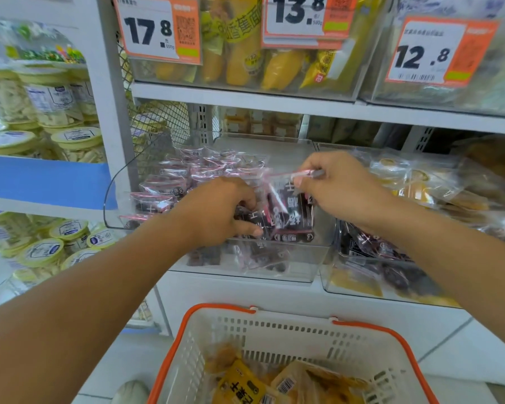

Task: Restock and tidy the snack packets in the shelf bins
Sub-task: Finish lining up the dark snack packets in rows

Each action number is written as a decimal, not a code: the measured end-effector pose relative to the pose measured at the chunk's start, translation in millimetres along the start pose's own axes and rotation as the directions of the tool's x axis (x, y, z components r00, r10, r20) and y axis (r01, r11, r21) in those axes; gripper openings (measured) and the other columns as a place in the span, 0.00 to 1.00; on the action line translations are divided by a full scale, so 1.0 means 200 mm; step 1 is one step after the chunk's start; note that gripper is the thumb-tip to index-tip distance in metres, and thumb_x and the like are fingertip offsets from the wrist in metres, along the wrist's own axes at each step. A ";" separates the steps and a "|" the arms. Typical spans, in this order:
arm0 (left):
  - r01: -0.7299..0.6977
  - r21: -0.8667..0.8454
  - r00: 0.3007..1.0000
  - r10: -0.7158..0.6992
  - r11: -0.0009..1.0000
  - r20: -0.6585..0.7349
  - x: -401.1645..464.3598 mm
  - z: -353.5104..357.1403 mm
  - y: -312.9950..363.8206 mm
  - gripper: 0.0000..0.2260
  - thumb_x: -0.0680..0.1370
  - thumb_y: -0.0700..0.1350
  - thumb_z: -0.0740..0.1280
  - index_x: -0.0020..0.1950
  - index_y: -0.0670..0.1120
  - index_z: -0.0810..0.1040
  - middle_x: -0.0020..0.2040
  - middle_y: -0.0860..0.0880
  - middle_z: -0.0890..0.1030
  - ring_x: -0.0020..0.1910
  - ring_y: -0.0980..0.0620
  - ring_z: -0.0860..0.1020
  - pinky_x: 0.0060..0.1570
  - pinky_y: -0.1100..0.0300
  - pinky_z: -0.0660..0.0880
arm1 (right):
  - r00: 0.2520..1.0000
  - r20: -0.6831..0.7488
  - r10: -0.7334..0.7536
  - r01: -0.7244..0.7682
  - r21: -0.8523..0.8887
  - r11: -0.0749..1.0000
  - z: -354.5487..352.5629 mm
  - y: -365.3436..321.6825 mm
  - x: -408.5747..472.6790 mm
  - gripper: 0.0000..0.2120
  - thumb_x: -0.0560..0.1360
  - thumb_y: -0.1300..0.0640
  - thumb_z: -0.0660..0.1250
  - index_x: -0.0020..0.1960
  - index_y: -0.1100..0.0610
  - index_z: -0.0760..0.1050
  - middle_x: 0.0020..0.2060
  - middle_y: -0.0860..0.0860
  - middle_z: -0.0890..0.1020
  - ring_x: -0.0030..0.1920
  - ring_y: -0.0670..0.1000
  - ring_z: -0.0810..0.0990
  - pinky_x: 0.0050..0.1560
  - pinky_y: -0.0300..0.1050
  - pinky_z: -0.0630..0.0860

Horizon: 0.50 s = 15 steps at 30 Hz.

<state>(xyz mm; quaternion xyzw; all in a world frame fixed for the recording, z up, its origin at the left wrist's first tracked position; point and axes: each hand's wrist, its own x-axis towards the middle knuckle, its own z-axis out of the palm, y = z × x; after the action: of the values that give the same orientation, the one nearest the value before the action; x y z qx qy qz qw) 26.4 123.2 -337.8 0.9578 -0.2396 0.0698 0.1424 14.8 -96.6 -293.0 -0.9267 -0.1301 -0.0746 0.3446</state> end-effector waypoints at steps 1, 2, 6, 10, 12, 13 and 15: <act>-0.009 -0.033 1.000 0.009 0.999 -0.003 0.00 0.00 -0.01 0.19 0.70 0.60 0.75 0.55 0.51 0.80 0.54 0.53 0.80 0.52 0.50 0.77 0.53 0.50 0.76 | 0.997 0.068 0.036 -0.035 -0.015 0.999 0.01 -0.02 -0.01 0.06 0.82 0.54 0.64 0.48 0.53 0.77 0.34 0.51 0.78 0.29 0.48 0.74 0.29 0.42 0.70; -0.004 -0.061 1.000 0.004 0.998 -0.001 0.01 0.00 -0.02 0.18 0.70 0.58 0.76 0.55 0.51 0.82 0.54 0.53 0.80 0.52 0.50 0.77 0.54 0.50 0.76 | 0.991 0.113 0.076 -0.074 -0.020 0.997 0.02 -0.03 -0.01 0.06 0.83 0.54 0.63 0.48 0.53 0.76 0.33 0.51 0.76 0.29 0.48 0.72 0.29 0.41 0.68; 0.040 -0.129 0.998 -0.034 0.991 0.043 0.02 -0.01 -0.02 0.16 0.69 0.54 0.78 0.54 0.52 0.83 0.53 0.53 0.81 0.52 0.51 0.78 0.55 0.51 0.76 | 0.949 0.174 0.262 -0.299 0.237 0.924 0.08 -0.05 -0.01 0.04 0.79 0.58 0.68 0.52 0.57 0.73 0.42 0.58 0.79 0.39 0.55 0.79 0.35 0.48 0.72; 0.151 -0.149 0.989 -0.147 0.977 0.033 0.03 -0.04 0.00 0.25 0.64 0.54 0.81 0.58 0.51 0.79 0.55 0.53 0.79 0.55 0.50 0.77 0.55 0.53 0.76 | 0.903 0.187 0.386 -0.421 0.557 0.716 0.14 -0.07 0.00 0.12 0.73 0.66 0.73 0.49 0.58 0.71 0.51 0.62 0.81 0.51 0.62 0.84 0.50 0.63 0.81; 0.202 -0.137 0.979 -0.195 0.970 0.058 0.03 -0.08 -0.01 0.32 0.63 0.51 0.83 0.64 0.49 0.75 0.58 0.53 0.77 0.57 0.50 0.76 0.57 0.54 0.74 | 0.886 0.171 0.430 -0.440 0.598 0.670 0.19 -0.08 0.00 0.16 0.70 0.67 0.76 0.50 0.57 0.71 0.50 0.61 0.83 0.47 0.60 0.85 0.49 0.64 0.82; 0.219 -0.134 0.975 -0.210 0.967 0.076 0.04 -0.10 -0.02 0.32 0.64 0.50 0.83 0.64 0.49 0.75 0.58 0.52 0.78 0.57 0.50 0.76 0.57 0.55 0.74 | 0.873 0.184 0.451 -0.462 0.608 0.646 0.20 -0.08 0.00 0.18 0.69 0.68 0.77 0.50 0.57 0.72 0.48 0.61 0.84 0.45 0.59 0.86 0.47 0.63 0.83; 0.237 -0.108 0.968 -0.226 0.965 0.108 0.04 -0.11 -0.05 0.26 0.67 0.46 0.81 0.62 0.48 0.77 0.57 0.51 0.79 0.56 0.50 0.77 0.55 0.56 0.75 | 0.845 0.235 0.481 -0.512 0.615 0.599 0.22 -0.08 0.01 0.19 0.67 0.69 0.78 0.52 0.59 0.74 0.44 0.60 0.85 0.38 0.57 0.86 0.39 0.56 0.84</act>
<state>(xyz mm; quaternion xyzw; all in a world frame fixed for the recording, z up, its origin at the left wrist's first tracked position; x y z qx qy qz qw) 36.6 135.4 -317.4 0.9712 -0.1362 -0.0075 0.1953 13.3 -55.5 -316.1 -0.7452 0.1071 0.0954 0.6512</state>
